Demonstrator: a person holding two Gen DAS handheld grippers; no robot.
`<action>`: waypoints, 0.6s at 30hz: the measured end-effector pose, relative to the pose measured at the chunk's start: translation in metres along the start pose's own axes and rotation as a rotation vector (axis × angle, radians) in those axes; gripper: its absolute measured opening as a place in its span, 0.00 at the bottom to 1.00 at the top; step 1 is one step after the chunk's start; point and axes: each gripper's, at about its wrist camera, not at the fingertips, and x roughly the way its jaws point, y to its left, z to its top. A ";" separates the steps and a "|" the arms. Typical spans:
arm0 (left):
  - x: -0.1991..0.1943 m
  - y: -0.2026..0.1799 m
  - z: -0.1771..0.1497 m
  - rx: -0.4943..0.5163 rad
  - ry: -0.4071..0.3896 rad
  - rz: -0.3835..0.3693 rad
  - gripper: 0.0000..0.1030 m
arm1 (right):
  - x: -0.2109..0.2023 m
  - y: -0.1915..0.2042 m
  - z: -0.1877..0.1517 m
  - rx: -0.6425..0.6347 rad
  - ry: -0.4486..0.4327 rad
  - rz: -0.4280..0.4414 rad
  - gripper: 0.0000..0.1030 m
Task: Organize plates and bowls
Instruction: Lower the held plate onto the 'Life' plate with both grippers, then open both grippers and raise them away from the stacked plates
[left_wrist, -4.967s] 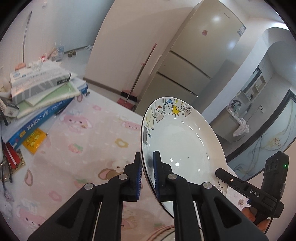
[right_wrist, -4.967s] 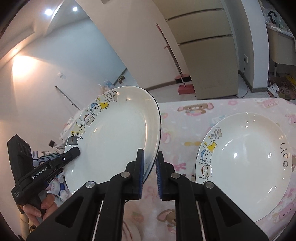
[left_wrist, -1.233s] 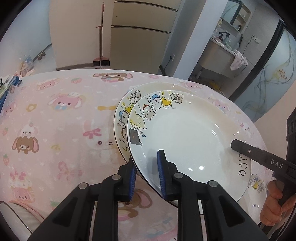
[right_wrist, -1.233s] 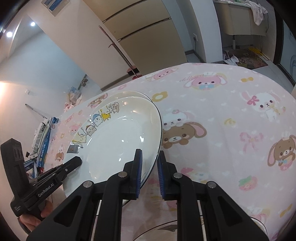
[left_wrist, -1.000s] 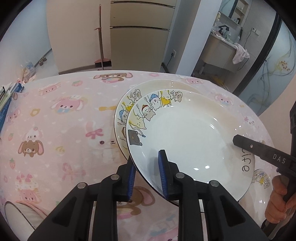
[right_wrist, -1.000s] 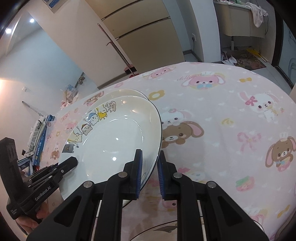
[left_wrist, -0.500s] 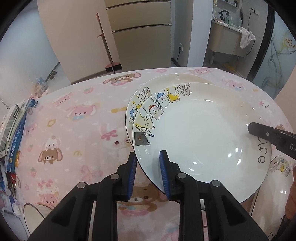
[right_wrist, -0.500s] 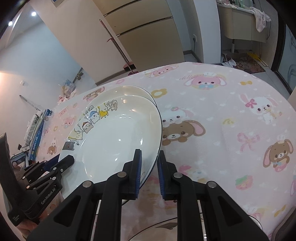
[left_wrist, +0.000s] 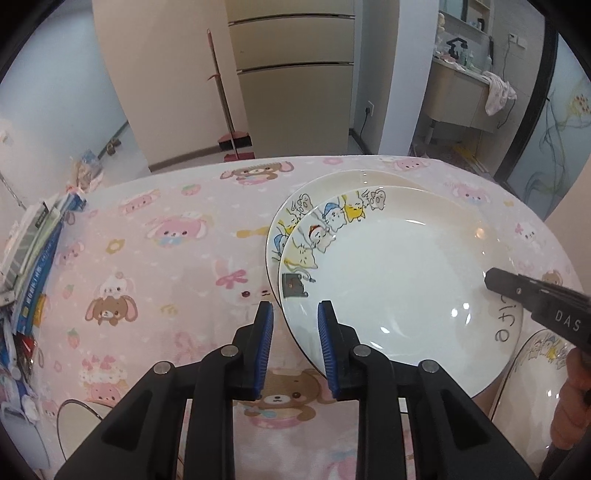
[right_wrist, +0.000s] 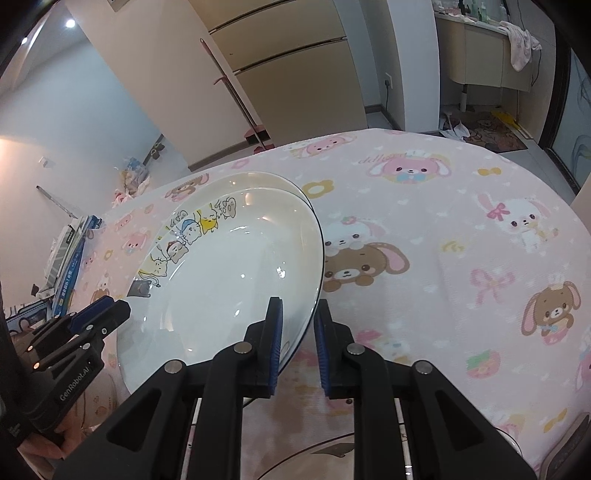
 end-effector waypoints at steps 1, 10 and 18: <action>0.001 0.002 0.000 -0.012 0.010 -0.007 0.26 | 0.001 -0.001 0.000 0.005 0.008 0.001 0.16; 0.011 0.008 -0.001 -0.034 0.036 -0.013 0.55 | 0.007 -0.003 -0.001 0.028 0.022 0.047 0.16; 0.016 0.007 -0.003 -0.036 0.051 -0.010 0.55 | 0.014 -0.005 -0.003 0.039 0.042 0.071 0.16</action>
